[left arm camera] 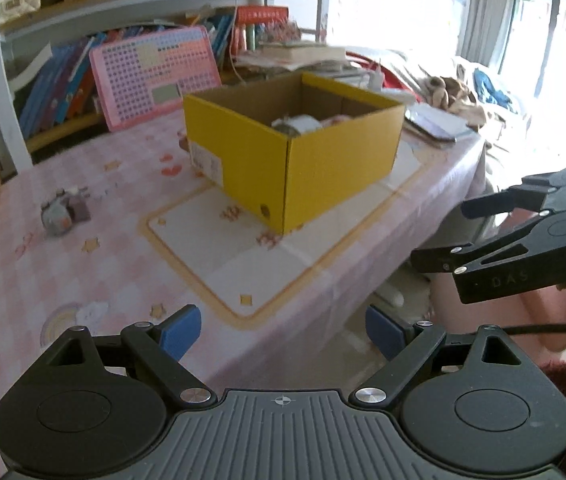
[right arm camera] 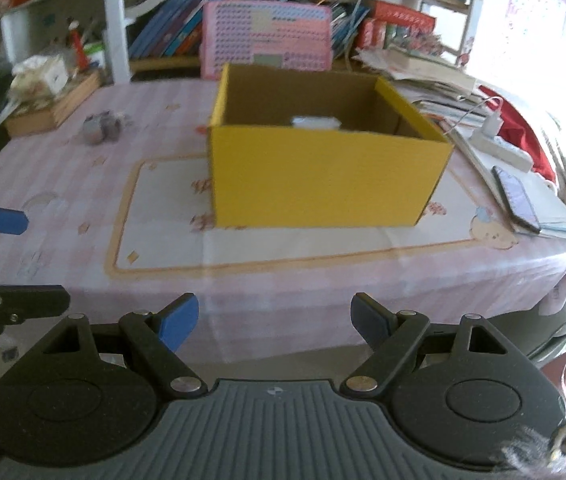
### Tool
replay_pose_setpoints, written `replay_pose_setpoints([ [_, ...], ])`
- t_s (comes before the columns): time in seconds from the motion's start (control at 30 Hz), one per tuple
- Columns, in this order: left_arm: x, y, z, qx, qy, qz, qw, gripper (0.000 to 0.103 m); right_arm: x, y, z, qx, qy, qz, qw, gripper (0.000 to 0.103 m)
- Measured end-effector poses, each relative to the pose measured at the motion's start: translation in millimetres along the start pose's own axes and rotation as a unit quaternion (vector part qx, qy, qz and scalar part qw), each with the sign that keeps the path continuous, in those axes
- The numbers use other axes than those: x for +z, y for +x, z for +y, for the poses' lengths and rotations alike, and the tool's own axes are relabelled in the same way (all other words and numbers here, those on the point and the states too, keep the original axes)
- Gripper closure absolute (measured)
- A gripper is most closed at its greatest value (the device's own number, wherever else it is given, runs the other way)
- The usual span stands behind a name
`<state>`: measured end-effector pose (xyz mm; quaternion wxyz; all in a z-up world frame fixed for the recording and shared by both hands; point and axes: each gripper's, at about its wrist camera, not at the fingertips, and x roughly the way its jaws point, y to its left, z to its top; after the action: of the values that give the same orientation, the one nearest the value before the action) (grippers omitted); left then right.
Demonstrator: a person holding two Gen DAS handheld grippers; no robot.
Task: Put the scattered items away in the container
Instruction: 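Withdraw both tools from the yellow box, then move both tools toward the grey toy car and white plug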
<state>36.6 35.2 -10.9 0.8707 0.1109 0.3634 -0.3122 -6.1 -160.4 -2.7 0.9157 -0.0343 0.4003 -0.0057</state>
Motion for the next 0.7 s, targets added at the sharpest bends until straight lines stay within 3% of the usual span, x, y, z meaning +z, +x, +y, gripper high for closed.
replay_pose_setpoints([
  [0.3,-12.6,-12.2,15.5,0.005,0.0,0.001,1.0,0.012,5.0,2.9,28.5,0.012,-0.017,0.006,1.0,0.02],
  [0.7,-24.8,-30.9,55.0,0.054,-0.047,-0.011,0.9974,0.012,34.1,18.9,78.0,0.064,-0.082,-0.005,0.995,0.02],
])
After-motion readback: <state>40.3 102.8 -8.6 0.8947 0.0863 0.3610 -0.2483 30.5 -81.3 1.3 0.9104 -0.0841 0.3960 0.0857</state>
